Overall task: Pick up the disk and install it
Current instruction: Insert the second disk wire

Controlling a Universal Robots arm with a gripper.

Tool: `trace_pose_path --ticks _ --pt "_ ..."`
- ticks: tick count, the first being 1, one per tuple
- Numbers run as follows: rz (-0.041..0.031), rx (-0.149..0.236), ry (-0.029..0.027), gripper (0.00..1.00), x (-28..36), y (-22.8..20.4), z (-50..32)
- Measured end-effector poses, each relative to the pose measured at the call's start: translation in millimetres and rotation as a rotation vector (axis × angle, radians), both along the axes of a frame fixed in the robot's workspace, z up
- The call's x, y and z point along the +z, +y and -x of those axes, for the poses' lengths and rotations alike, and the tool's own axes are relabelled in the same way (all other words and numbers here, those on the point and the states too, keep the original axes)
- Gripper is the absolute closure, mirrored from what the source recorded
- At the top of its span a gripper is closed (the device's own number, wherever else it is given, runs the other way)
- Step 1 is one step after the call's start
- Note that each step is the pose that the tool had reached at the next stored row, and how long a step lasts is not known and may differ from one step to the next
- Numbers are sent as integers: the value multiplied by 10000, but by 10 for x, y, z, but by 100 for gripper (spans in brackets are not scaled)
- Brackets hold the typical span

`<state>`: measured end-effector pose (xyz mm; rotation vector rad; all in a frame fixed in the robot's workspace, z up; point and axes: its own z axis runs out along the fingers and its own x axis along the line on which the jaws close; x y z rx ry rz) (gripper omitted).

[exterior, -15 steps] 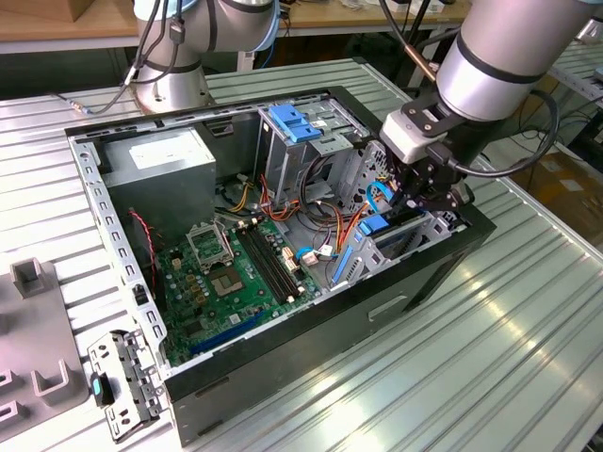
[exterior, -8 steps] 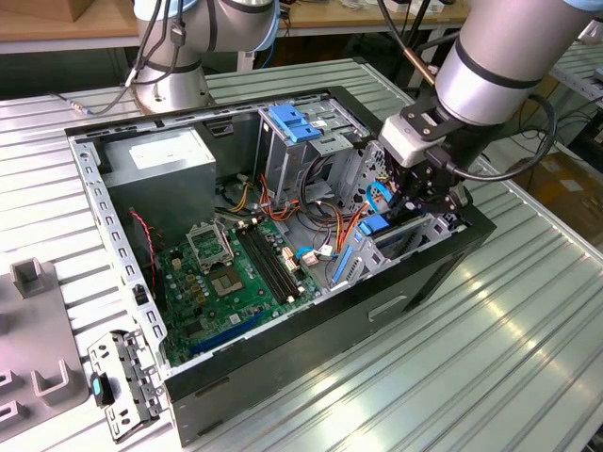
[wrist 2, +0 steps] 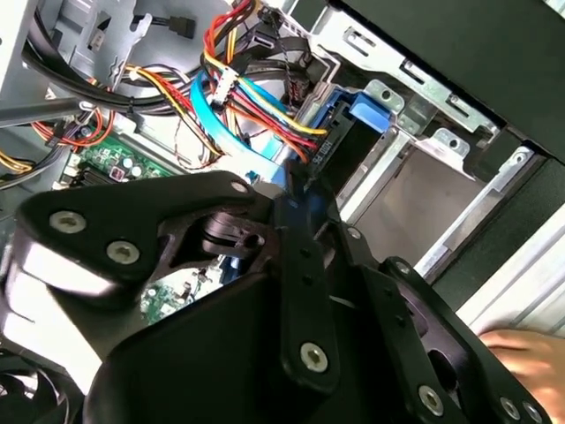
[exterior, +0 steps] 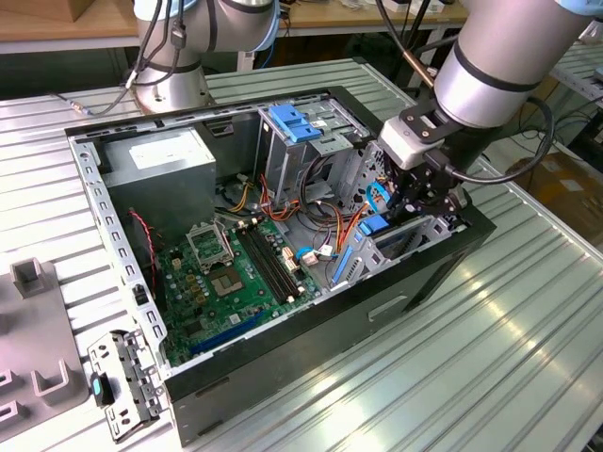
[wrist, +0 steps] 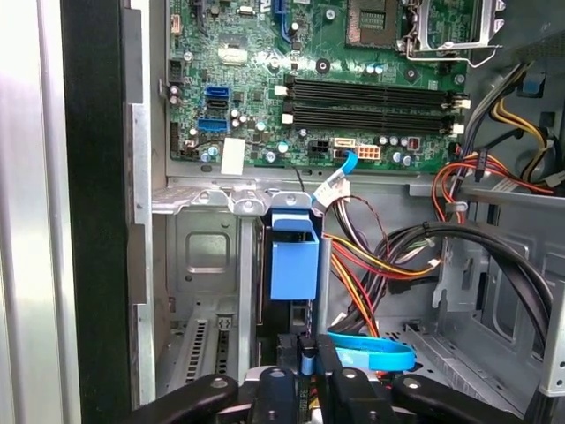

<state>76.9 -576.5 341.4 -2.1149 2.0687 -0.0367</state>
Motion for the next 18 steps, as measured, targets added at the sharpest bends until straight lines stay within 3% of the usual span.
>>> trace_pose_path --ticks 4,6,9,18 --pt "9 0 2 76 164 0 1" --pt "11 -1 1 78 165 1 1" --pt "12 -1 2 89 165 1 1" --pt "11 -1 2 89 165 3 1"
